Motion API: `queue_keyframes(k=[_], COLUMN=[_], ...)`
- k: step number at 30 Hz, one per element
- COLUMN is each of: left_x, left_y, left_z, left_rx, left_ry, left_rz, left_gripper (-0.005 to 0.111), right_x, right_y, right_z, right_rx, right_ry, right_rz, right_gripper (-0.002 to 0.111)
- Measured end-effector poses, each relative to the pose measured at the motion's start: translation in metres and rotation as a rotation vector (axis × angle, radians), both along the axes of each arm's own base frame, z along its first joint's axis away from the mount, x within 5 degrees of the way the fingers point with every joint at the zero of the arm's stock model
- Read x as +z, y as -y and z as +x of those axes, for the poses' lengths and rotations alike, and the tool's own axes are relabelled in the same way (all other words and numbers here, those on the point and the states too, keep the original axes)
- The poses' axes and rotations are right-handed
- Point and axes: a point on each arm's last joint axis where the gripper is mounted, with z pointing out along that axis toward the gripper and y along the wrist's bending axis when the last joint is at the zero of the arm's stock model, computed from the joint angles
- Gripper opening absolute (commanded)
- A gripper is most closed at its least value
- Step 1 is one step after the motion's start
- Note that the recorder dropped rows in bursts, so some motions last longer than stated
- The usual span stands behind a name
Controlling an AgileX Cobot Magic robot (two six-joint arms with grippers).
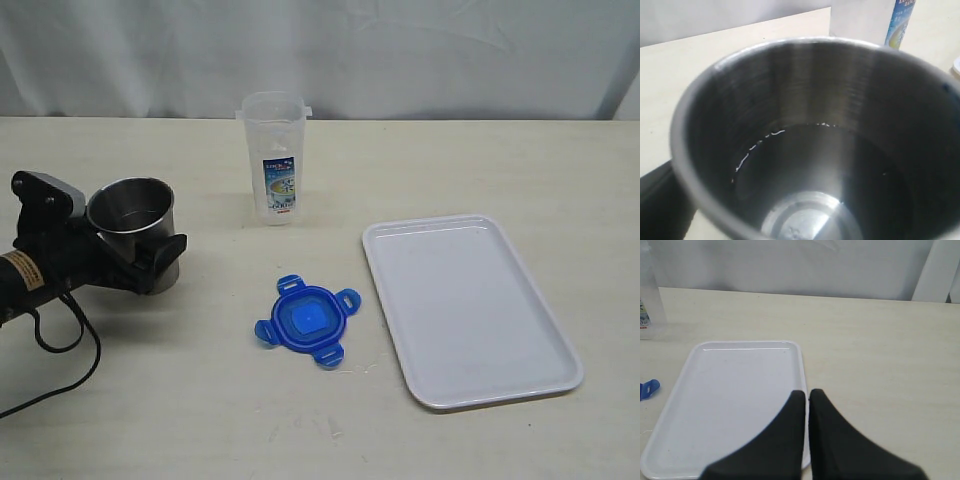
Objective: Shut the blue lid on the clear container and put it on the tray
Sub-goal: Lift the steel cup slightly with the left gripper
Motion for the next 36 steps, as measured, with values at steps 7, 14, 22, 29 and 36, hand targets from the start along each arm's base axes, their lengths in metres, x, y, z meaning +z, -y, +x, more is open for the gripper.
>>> queue_keyframes(k=[7,14,22,29,36], left_x=[0.0003,0.0003,0.0006,0.0012,0.0020], left_y=[-0.0027,-0.0027,-0.0022,0.0016,0.0048], left_z=[0.0012,0.0012,0.0015,0.0002,-0.0004], left_rx=[0.040,0.040,0.052,0.009,-0.045], left_ry=[-0.003,-0.003,-0.020,-0.020,0.026], left_rz=[-0.015,-0.015,-0.064,-0.076,-0.046], left_gripper=[0.105,0.067,0.015,0.002,0.000], right_x=[0.0000,0.0000,0.0000,0.0000,0.0000], right_y=[0.0000,0.0000,0.0000,0.0000,0.0000], right_z=[0.0000,0.0000,0.0000,0.0000,0.0000], right_rx=[0.000,0.000,0.000,0.000,0.000], right_ry=[0.000,0.000,0.000,0.000,0.000], right_rz=[0.000,0.000,0.000,0.000,0.000], right_gripper=[0.004,0.004,0.004,0.004,0.004])
